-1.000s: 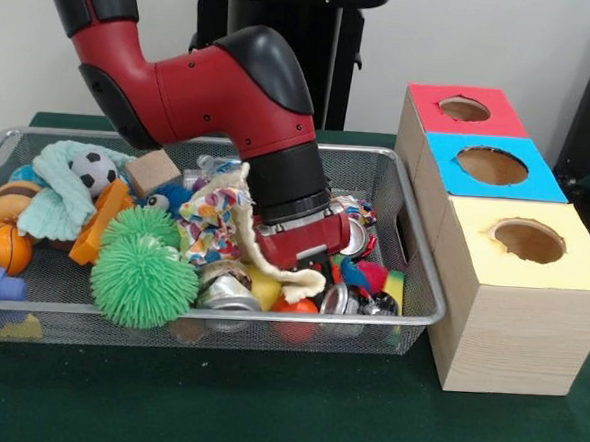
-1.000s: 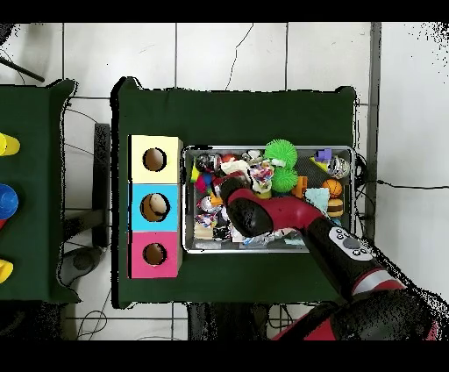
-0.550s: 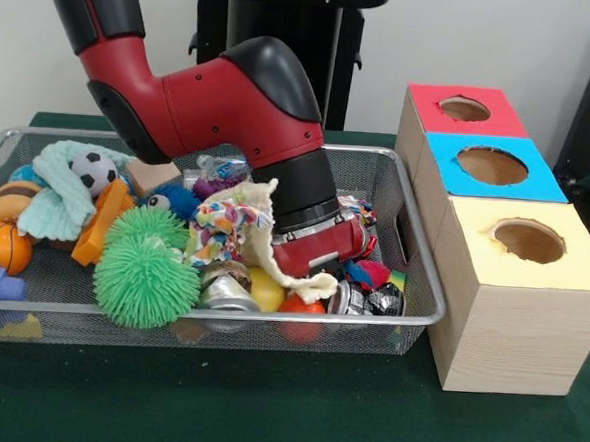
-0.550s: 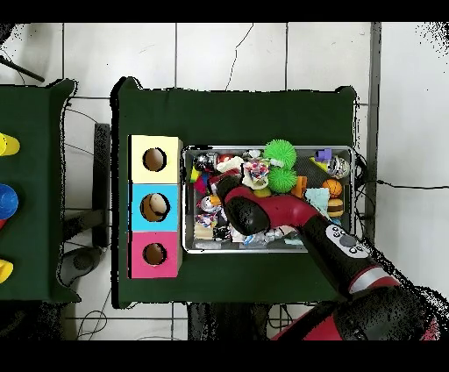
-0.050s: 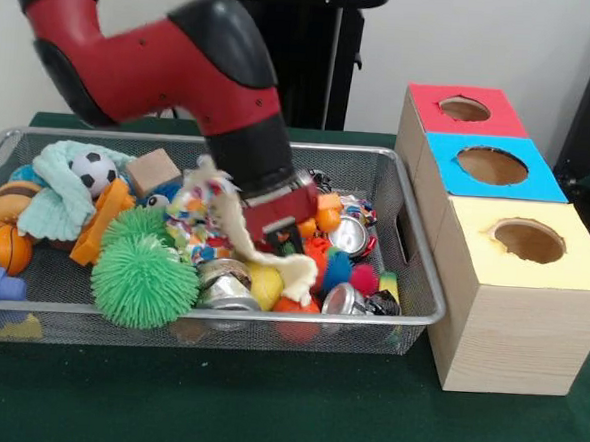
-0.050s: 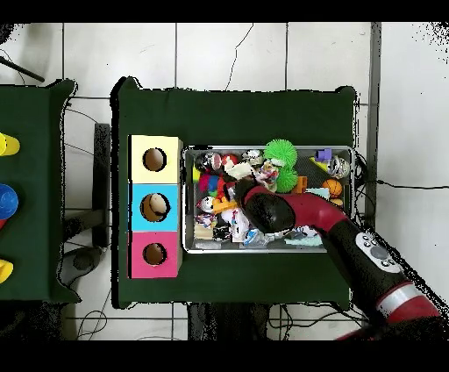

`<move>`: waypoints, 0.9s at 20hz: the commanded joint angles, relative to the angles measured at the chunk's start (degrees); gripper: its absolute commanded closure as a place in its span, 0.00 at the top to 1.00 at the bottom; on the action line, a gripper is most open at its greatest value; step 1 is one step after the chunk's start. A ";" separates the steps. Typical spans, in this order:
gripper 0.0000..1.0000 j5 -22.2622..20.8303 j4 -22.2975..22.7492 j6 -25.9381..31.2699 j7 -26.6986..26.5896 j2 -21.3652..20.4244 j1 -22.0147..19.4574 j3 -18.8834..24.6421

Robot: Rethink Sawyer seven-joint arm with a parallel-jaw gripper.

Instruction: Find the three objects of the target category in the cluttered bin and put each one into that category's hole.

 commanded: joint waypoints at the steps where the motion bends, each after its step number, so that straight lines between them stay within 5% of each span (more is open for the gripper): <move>1: 0.00 1.54 -1.38 17.90 -18.76 -7.96 -3.95 3.87; 7: 0.00 0.90 -1.90 24.97 -22.26 -7.85 -7.42 8.01; 18: 0.00 -1.34 -3.44 28.26 -25.18 -6.29 -9.22 9.89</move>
